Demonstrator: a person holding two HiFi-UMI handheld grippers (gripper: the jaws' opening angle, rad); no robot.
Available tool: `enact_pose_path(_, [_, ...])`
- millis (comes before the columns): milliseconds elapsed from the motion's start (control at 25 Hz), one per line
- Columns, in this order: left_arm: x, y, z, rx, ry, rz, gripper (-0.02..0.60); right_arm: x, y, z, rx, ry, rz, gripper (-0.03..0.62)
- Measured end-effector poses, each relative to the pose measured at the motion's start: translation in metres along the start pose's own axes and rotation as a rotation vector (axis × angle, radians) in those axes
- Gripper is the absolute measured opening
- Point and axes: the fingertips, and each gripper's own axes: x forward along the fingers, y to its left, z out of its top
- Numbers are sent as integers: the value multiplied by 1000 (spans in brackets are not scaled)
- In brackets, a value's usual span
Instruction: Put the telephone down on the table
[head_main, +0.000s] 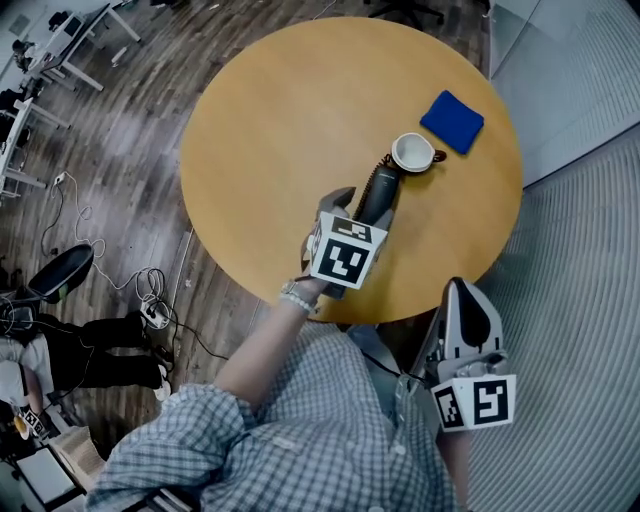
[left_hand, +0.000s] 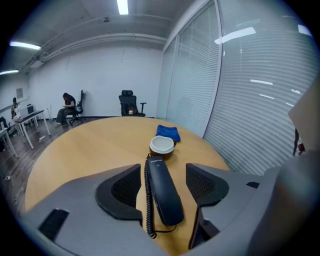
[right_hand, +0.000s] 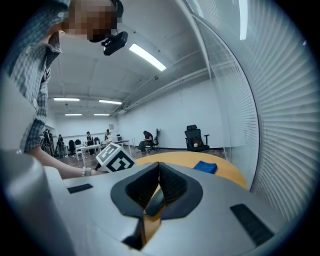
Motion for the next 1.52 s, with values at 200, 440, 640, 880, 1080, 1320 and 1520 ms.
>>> enact_pose_path(200, [-51,2,25,-1,-127,-35,152,0,16,10,-22,-29,10,11])
enact_pose_path(440, [-113,7,44,68,-274,-11,18,-3,31,20,-50,-70,13,11])
enact_pose_path(640, [-154,16,44,51,-340,-6,9,-2,46,30,-80,-112,18,11])
enact_pose_path(880, [-194,-3,45,95,-448,-114,8,-1,54,39,-110,-137,37,10])
enact_pose_path(1080, [-219,-6,44,148,-455,-98,8,3,63,47,-122,-150,56,9])
enact_pose_path(1320, [-236,-5,36,138,-474,-99,8,3,76,49,-142,-167,81,11])
enact_pose_path(1520, [-234,3,43,129,-487,-88,8,5,71,50,-146,-162,74,11])
